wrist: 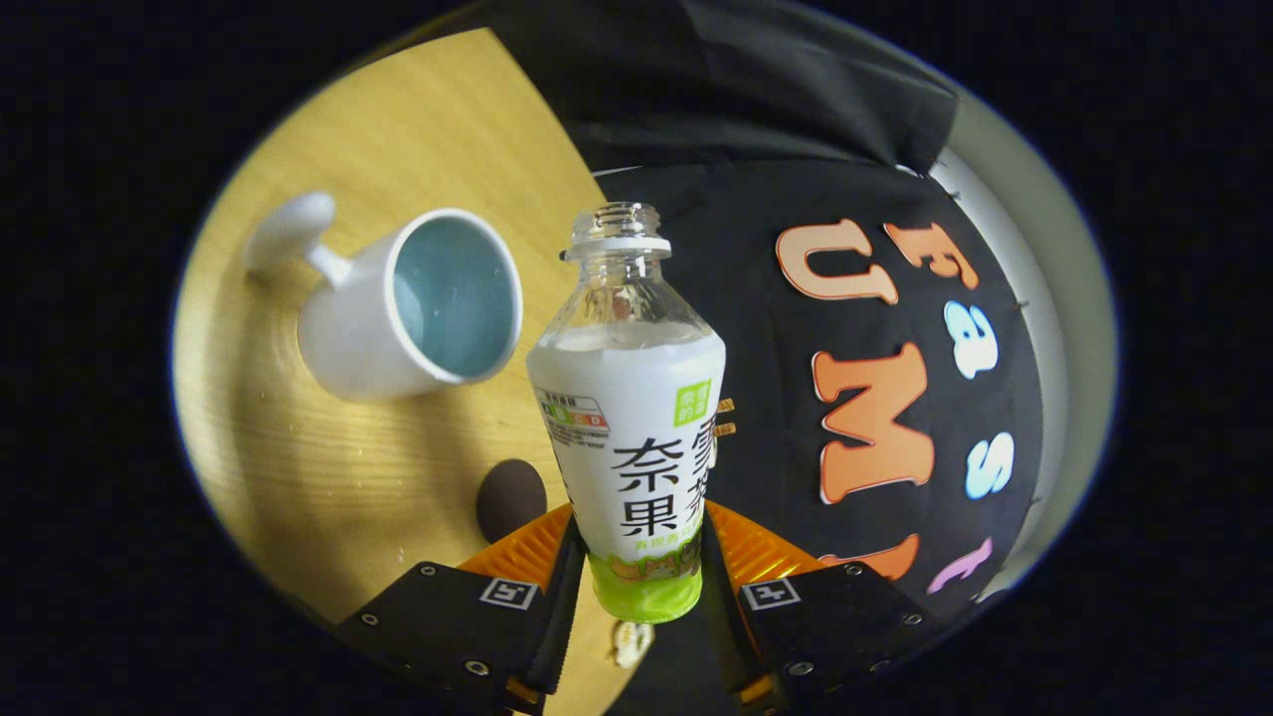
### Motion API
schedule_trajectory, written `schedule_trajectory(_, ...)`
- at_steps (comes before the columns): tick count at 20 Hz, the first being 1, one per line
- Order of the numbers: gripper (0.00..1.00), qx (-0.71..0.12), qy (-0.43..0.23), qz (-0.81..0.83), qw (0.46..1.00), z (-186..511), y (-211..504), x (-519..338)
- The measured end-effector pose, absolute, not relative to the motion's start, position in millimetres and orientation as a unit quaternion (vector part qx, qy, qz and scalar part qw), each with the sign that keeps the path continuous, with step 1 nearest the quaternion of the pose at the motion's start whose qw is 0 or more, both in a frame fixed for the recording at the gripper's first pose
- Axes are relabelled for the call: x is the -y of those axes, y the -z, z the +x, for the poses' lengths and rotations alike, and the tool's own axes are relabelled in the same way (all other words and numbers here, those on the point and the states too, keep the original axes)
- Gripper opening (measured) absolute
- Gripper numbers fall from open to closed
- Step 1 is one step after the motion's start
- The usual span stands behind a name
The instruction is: Take the bottle from table, then pour the juice into the cup, finally place the bottle on the coaster
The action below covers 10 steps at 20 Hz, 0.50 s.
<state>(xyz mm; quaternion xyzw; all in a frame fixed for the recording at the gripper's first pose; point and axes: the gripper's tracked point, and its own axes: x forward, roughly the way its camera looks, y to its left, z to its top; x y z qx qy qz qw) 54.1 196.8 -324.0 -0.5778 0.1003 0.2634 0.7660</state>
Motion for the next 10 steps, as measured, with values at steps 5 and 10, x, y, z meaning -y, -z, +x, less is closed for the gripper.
schedule_trajectory(5, 0.60, -0.142, -0.259, -0.413, 0.861, 68, 325, -206)
schedule_trajectory(10, 0.60, -0.151, -0.234, -0.278, 0.919, 91, 315, -208)
